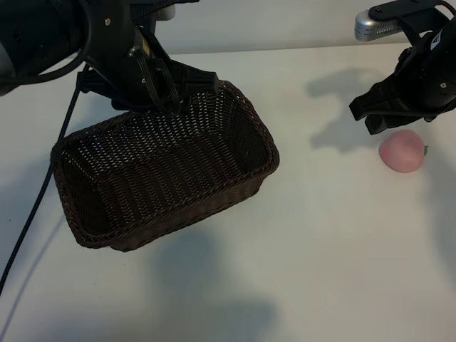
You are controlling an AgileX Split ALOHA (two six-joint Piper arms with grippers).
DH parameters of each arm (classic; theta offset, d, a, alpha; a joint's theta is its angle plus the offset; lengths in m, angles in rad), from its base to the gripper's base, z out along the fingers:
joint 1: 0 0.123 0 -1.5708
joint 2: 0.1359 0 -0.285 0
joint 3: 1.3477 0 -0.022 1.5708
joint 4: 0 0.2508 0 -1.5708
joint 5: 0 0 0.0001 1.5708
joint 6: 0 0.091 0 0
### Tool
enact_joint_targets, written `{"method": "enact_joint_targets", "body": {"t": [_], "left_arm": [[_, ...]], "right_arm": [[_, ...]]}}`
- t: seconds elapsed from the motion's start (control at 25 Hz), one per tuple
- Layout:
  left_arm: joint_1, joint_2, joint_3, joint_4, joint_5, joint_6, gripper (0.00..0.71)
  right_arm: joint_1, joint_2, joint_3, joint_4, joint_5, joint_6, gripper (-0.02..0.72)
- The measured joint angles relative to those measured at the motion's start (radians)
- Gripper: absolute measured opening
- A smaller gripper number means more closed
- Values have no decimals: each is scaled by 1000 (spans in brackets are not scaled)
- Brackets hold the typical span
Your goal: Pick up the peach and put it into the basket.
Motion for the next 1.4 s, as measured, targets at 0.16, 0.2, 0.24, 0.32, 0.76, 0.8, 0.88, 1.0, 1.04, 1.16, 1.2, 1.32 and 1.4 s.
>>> {"method": "enact_joint_targets", "body": {"t": [0.16,0.2,0.24,0.32,0.76,0.8,0.88,1.0,1.04,1.16,1.2,1.32,1.4], "left_arm": [[0,0,0,0,0,0,507],[0,0,0,0,0,0,507],[0,0,0,0,0,0,507],[0,0,0,0,0,0,507],[0,0,0,0,0,0,507],[0,0,0,0,0,0,507],[0,0,0,0,0,0,507],[0,0,0,0,-2,0,507],[0,0,0,0,-8,0,507],[0,0,0,1,-25,3,507],[0,0,0,2,-21,3,507],[7,0,0,20,18,-17,507],[25,0,0,35,67,-35,507]], "right_arm": [[0,0,0,0,1,0,441],[0,0,0,0,1,0,435],[0,0,0,0,1,0,430],[0,0,0,0,1,1,418],[0,0,0,0,0,1,366],[0,0,0,0,0,1,361],[0,0,0,0,-1,1,352],[0,0,0,0,-8,1,338],[0,0,0,0,-13,1,333],[0,0,0,0,-23,1,319],[0,0,0,0,-25,1,313],[0,0,0,0,-28,1,296],[0,0,0,1,-28,1,285]]}}
